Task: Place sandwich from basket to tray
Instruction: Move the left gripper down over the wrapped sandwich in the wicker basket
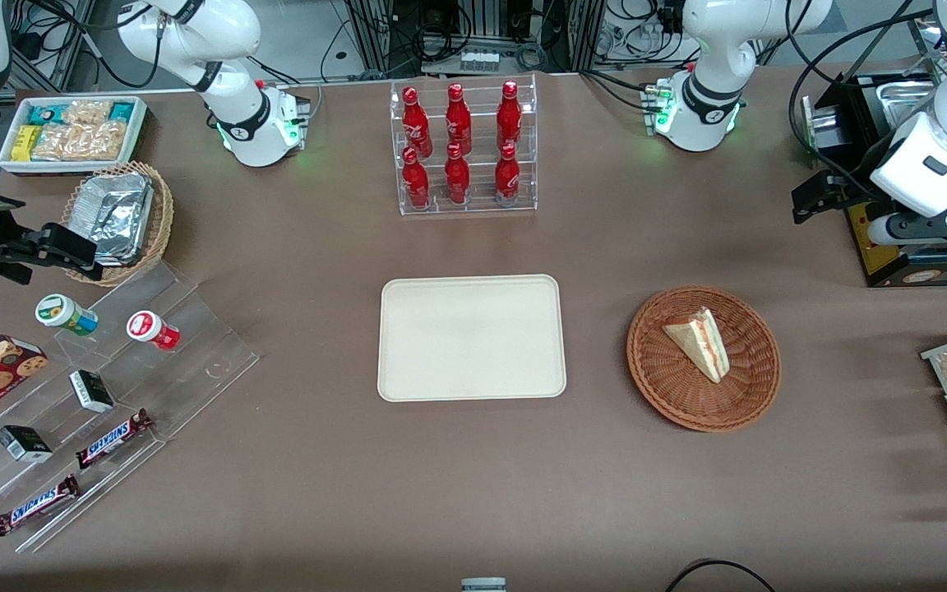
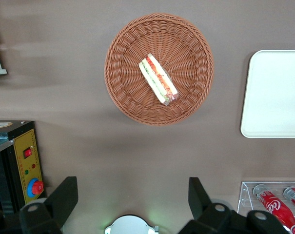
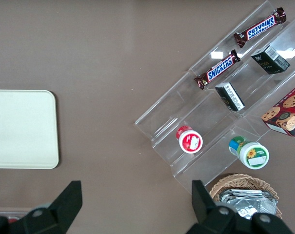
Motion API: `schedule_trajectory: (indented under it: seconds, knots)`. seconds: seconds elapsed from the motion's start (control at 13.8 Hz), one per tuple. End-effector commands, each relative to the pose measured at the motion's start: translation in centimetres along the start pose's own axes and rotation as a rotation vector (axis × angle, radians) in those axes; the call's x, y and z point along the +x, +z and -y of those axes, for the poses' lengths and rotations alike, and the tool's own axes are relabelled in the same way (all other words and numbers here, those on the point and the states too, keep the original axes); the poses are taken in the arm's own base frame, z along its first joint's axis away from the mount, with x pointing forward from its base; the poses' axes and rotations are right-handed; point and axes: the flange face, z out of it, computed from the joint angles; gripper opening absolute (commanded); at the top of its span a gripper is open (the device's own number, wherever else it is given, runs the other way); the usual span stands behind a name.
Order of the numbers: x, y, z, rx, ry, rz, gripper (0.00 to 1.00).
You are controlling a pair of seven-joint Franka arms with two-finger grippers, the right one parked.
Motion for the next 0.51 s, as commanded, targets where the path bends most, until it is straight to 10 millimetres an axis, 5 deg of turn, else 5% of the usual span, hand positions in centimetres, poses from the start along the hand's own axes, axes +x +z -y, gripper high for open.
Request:
schedule_trajectory:
  seconds: [0.0, 0.44]
  knots:
    - [-1.0, -0.7, 0.4, -0.004, 0.015, -0.007, 1.0]
    - [0.6, 2.5, 0.8, 0.0, 0.011, 0.047, 1.0]
